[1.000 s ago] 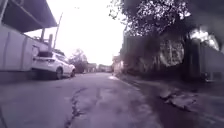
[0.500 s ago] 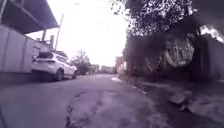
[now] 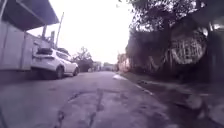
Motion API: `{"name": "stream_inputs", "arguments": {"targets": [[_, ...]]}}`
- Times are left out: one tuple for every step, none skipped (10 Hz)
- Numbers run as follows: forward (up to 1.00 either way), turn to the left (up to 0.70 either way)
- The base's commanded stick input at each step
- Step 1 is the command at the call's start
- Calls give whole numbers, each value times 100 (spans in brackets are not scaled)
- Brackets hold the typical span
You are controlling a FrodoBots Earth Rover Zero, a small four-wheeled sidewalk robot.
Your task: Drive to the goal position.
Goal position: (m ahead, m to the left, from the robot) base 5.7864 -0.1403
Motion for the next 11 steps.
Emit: {"name": "stream_inputs", "arguments": {"targets": [[70, 0], [70, 0], [70, -2], [70, -26], [70, -31], [70, -35], [70, -17], [70, 0], [70, 0], [70, 0], [70, 0]]}}
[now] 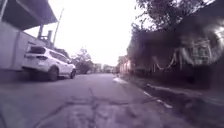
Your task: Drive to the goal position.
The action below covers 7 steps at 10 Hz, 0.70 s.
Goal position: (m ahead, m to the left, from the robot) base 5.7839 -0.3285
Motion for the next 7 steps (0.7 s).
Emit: {"name": "stream_inputs", "arguments": {"targets": [[70, 0], [70, 0], [70, 0], [70, 0], [70, 0], [70, 0], [70, 0]]}}
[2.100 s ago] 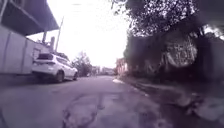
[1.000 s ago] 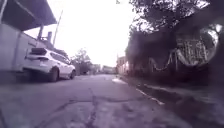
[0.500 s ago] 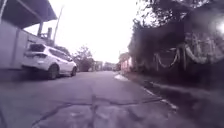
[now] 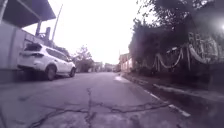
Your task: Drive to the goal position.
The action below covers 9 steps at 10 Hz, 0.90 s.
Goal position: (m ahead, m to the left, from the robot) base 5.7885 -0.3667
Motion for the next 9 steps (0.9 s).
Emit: {"name": "stream_inputs", "arguments": {"targets": [[70, -21], [70, -35], [70, -35], [70, -35], [70, -8], [70, 0], [70, 0], [70, 0], [70, -21]]}}
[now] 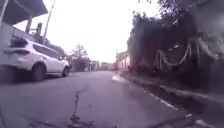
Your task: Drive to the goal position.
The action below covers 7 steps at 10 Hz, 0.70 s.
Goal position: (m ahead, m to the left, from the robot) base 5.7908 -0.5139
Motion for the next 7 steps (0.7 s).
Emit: {"name": "stream_inputs", "arguments": {"targets": [[70, -35], [70, -26], [70, 0], [70, 0], [70, 0], [70, 0], [70, 0]]}}
